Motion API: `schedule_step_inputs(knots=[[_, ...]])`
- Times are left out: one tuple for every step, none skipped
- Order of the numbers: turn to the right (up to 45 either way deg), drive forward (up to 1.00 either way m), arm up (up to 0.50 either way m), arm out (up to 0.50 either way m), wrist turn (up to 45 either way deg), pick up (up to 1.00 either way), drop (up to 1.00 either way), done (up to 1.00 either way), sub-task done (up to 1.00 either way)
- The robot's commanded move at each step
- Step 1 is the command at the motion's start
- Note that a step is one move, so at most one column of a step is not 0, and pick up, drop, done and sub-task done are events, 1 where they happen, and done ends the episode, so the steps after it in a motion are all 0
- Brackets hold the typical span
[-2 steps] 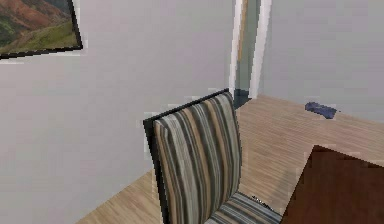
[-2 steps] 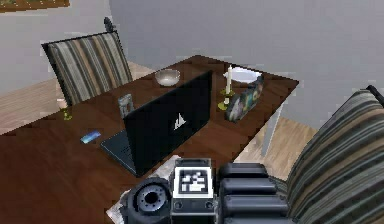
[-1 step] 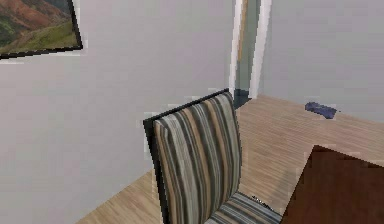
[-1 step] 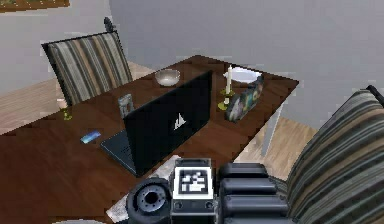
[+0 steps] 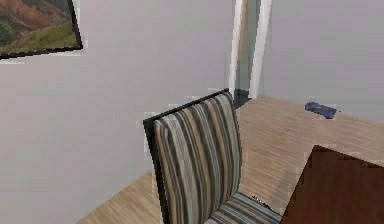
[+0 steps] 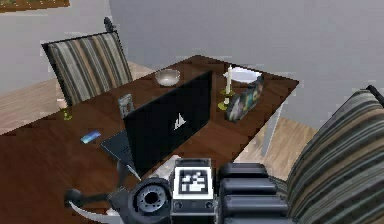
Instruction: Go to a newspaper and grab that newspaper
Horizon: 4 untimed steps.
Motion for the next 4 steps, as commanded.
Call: schedule_step_inputs(knots=[[0.0,0.00,0.00,0.00,9.0,0.00,0.00,0.00,0.00],[0.0,0.00,-0.30,0.00,0.0,0.00,0.00,0.00,0.00],[0.0,0.00,0.00,0.00,0.0,1.00,0.00,0.00,0.00],[0.0,0.00,0.10,0.00,0.0,0.00,0.00,0.00,0.00]])
